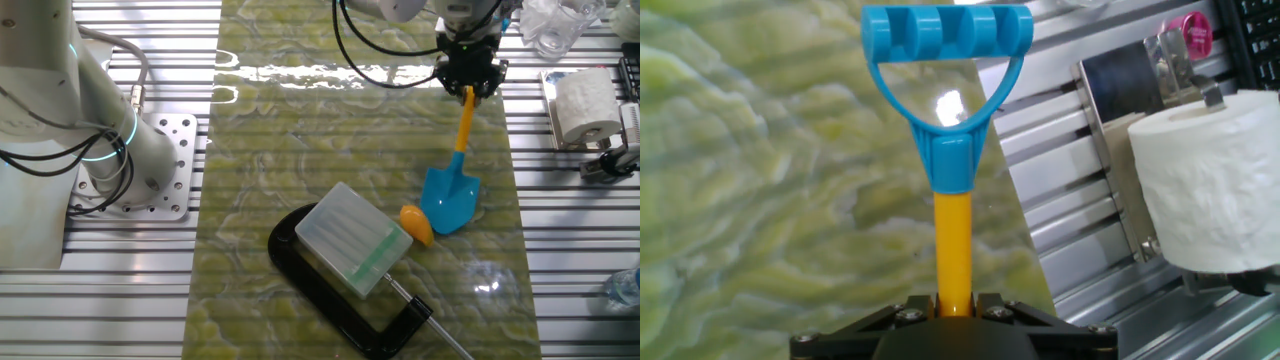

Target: Use a shovel to scoop up an object

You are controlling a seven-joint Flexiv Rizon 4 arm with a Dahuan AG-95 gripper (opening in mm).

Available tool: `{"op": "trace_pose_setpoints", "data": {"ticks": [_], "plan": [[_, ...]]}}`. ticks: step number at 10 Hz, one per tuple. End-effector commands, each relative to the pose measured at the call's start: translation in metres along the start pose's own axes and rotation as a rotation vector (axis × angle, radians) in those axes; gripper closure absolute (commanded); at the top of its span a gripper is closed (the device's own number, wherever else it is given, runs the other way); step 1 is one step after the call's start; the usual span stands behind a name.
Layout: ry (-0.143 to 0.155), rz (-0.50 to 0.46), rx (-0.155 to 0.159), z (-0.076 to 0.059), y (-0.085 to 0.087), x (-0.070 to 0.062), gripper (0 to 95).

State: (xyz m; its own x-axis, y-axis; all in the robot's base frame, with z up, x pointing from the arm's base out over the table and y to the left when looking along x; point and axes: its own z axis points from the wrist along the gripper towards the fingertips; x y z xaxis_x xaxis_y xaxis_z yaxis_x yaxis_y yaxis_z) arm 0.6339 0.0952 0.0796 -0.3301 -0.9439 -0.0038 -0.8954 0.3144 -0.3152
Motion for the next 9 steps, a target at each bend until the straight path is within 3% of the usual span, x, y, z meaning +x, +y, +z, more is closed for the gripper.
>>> {"op": "trace_pose_setpoints", "data": {"ticks": [1,5,9], "plan": [[-0.003,0.013,0.002,0.002,-0.001,0.000,95.0],[0.006,0.081,-0.010,0.004,-0.001,0.002,95.0],[0.024,0.087,-0.013,0.005,-0.003,0.012,95.0]]}}
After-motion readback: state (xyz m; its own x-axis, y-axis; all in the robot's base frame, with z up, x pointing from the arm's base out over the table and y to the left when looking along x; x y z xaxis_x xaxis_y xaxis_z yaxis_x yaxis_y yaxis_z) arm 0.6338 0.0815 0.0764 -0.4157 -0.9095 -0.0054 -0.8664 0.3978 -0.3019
